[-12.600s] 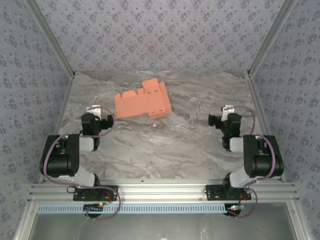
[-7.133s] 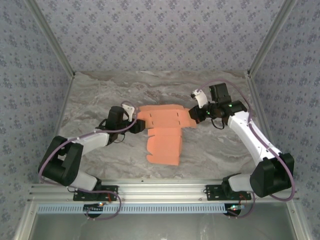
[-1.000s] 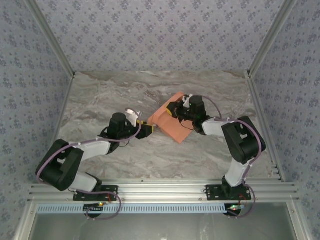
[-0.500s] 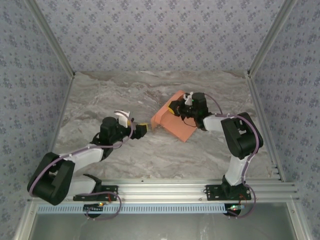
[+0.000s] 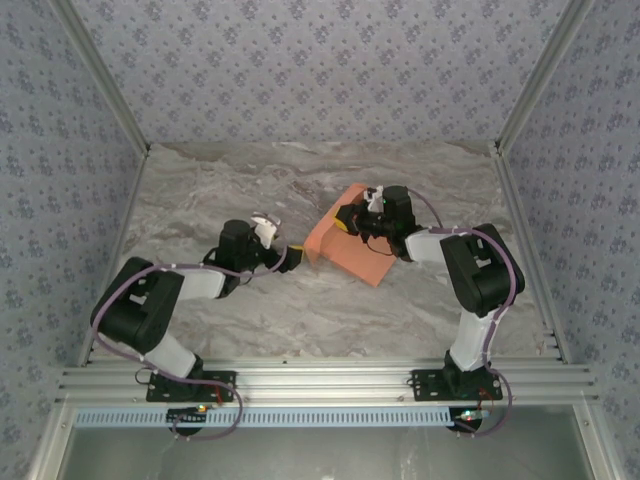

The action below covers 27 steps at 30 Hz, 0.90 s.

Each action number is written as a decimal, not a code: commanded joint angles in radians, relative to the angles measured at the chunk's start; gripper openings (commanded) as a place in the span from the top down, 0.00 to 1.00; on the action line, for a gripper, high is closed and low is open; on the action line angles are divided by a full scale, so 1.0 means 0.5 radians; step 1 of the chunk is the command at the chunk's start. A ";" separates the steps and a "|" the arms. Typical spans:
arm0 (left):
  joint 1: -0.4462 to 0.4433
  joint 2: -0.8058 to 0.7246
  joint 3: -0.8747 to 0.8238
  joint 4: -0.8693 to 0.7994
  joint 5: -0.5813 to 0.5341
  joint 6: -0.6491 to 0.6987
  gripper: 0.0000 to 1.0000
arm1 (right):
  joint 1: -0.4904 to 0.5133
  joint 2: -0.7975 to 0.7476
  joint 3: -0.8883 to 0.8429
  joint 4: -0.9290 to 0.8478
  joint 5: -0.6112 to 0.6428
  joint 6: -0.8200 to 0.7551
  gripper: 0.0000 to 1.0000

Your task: Fold the paper box

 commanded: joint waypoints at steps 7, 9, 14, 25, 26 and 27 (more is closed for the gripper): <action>-0.163 0.172 -0.046 0.532 0.134 0.015 0.08 | -0.022 0.012 -0.008 0.078 -0.069 0.033 0.92; -0.223 0.198 0.003 0.495 0.071 0.044 0.08 | -0.026 0.014 -0.016 0.079 -0.072 0.013 0.92; -0.321 0.317 0.103 0.478 -0.102 0.038 0.18 | -0.056 0.009 -0.090 0.177 -0.099 -0.002 0.92; -0.358 0.377 0.114 0.512 -0.124 -0.081 0.60 | -0.071 0.005 -0.197 0.271 -0.068 0.031 0.92; -0.371 0.363 0.107 0.494 -0.125 -0.081 0.60 | -0.066 0.008 -0.199 0.271 -0.066 0.031 0.92; -0.385 0.352 0.101 0.481 -0.112 -0.083 0.59 | -0.065 0.010 -0.197 0.271 -0.065 0.029 0.92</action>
